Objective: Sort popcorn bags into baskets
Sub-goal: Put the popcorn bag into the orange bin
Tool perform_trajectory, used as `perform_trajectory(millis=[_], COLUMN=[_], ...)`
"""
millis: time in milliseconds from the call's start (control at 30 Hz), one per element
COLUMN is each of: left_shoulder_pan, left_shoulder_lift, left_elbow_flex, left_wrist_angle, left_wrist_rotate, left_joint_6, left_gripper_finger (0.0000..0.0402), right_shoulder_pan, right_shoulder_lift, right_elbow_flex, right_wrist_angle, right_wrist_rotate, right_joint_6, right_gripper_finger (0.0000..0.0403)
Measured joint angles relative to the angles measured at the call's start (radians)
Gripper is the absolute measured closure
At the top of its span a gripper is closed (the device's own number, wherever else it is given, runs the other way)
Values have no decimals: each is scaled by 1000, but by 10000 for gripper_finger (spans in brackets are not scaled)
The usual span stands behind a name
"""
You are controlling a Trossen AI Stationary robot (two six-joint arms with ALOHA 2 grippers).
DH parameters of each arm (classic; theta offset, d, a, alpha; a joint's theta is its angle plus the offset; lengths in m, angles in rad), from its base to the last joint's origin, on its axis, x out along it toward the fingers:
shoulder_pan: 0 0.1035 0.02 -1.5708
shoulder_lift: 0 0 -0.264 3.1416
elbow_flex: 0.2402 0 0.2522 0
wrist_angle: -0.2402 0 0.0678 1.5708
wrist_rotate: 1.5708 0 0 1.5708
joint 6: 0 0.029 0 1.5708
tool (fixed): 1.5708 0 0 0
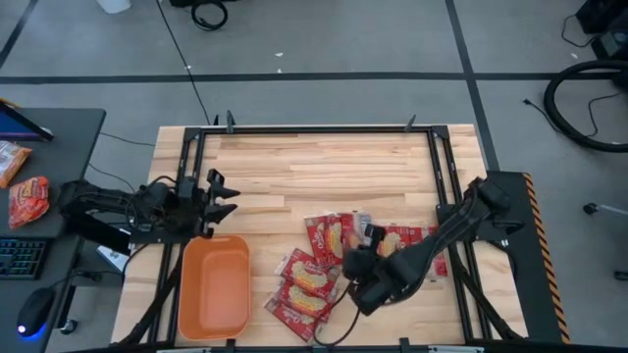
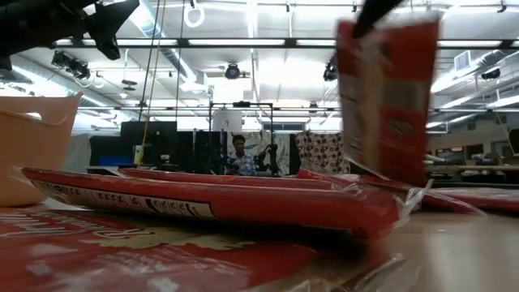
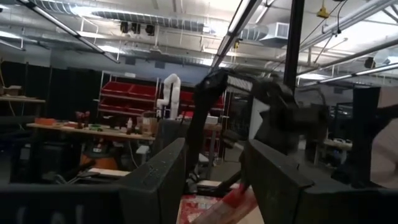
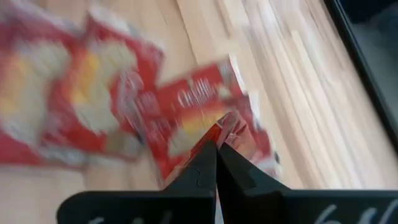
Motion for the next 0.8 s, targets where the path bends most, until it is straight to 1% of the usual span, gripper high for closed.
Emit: perform_trajectory(millis=[100, 200, 333, 433, 533, 633, 767, 800], left_shoulder_pan=[0, 0, 0, 0, 0, 0, 0, 0], left_shoulder_lift=[0, 0, 0, 0, 0, 0, 0, 0], left_elbow_flex=[0, 1, 2, 2, 2, 2, 2, 2], left_wrist_angle=[0, -1, -4, -3, -4, -5, -3, 1], left_wrist_rotate=[0, 0, 0, 0, 0, 0, 0, 0], left_joint_6=[8, 11, 11, 11, 11, 11, -1, -11], left_gripper_finger=[230, 230, 230, 230, 230, 230, 230, 230], right_shoulder_pan=[-26, -53, -89, -124, -163, -202, -238, -243], right_shoulder_lift=[-47, -78, -83, -71, -61, -56, -31, -29], right_elbow_flex=[0, 0, 0, 1, 0, 1, 1, 0], right_wrist_angle=[125, 274, 486, 628, 729, 857, 985, 993], right_wrist_rotate=[-2, -29, -89, -171, -275, -383, -522, -543], right_joint_6=[-66, -215, -430, -555, -638, -683, -725, -733], right_gripper_finger=[400, 400, 400, 400, 400, 400, 400, 400])
